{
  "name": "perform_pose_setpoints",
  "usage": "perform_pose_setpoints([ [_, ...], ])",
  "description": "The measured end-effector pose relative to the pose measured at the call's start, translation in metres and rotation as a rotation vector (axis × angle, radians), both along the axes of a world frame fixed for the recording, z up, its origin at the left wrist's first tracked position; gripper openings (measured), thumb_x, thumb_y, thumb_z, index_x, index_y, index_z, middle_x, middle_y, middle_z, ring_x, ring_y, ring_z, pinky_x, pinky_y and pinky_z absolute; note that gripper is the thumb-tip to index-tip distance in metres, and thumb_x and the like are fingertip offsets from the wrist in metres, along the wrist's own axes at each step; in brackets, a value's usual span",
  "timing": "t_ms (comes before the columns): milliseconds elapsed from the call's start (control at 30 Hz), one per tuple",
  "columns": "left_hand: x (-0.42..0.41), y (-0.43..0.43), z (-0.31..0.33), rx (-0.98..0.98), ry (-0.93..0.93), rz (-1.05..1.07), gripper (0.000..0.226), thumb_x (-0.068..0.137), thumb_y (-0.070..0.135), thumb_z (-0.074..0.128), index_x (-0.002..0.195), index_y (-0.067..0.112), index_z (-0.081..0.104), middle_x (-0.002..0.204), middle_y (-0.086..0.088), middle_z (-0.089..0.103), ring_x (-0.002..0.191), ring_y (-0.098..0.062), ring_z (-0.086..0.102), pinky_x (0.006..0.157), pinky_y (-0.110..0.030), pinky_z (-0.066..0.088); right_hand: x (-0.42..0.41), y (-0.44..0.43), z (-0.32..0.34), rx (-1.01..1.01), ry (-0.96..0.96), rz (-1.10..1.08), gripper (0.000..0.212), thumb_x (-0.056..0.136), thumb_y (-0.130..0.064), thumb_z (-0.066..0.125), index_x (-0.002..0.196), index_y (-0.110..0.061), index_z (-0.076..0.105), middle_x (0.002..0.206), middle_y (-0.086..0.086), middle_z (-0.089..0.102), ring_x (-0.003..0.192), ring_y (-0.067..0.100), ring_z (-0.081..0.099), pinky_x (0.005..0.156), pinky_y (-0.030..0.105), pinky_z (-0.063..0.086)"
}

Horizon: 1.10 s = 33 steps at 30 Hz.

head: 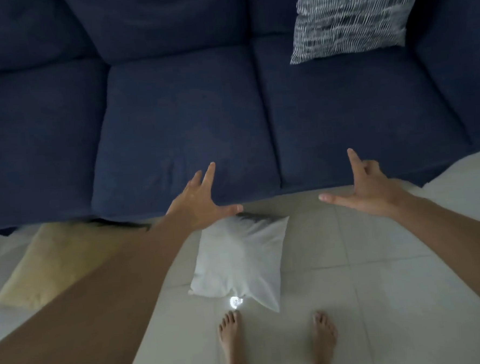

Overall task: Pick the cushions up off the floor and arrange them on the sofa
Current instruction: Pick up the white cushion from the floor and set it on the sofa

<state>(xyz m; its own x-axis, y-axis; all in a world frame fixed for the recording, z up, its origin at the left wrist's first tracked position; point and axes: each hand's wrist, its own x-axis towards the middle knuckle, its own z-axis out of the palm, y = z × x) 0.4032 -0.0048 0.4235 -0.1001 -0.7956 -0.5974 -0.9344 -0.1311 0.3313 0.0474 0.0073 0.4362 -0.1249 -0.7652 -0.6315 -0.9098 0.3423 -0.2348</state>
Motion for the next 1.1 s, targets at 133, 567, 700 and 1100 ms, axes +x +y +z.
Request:
perform_pose_setpoints([
  [133,0.037,0.034,-0.047,-0.02,0.062,-0.043,0.115,0.078,0.073,0.067,0.163,0.033,0.001,0.167,0.005,0.018,0.152,-0.021,0.025,0.117,-0.04,0.027,0.054,0.039,-0.051,0.06,-0.058,-0.017,0.134,0.064,-0.084,0.063,0.158,-0.032,-0.016,0.159,0.018,0.016,0.146,0.037,0.023,0.114,0.05,0.029],
  [567,0.091,0.104,-0.286,0.194,-0.009,-0.075,0.113,0.079,0.073,0.067,0.163,0.03,0.004,0.165,-0.007,0.024,0.147,-0.031,0.031,0.115,-0.048,0.034,0.117,0.133,-0.292,0.287,-0.148,-0.062,0.142,0.045,-0.093,0.057,0.151,-0.046,-0.025,0.165,0.02,-0.001,0.149,0.044,0.019,0.114,0.058,0.031],
  [700,0.109,0.108,-0.372,0.239,-0.028,-0.054,0.113,0.079,0.073,0.066,0.163,0.034,0.001,0.169,-0.01,0.016,0.151,-0.035,0.023,0.118,-0.053,0.03,0.123,0.142,-0.377,0.297,-0.162,-0.076,0.145,0.034,-0.1,0.051,0.148,-0.052,-0.025,0.162,0.026,0.006,0.144,0.048,0.029,0.111,0.058,0.036],
  [1100,0.105,0.095,-0.49,0.291,0.28,0.294,0.164,0.043,0.057,0.096,0.155,0.043,-0.024,0.169,0.0,0.016,0.149,-0.028,0.031,0.115,-0.041,0.036,0.14,0.122,-0.501,0.186,-0.372,-0.336,0.162,0.027,-0.076,0.086,0.144,-0.06,-0.025,0.159,0.016,0.029,0.14,0.036,0.041,0.113,0.047,0.037],
])
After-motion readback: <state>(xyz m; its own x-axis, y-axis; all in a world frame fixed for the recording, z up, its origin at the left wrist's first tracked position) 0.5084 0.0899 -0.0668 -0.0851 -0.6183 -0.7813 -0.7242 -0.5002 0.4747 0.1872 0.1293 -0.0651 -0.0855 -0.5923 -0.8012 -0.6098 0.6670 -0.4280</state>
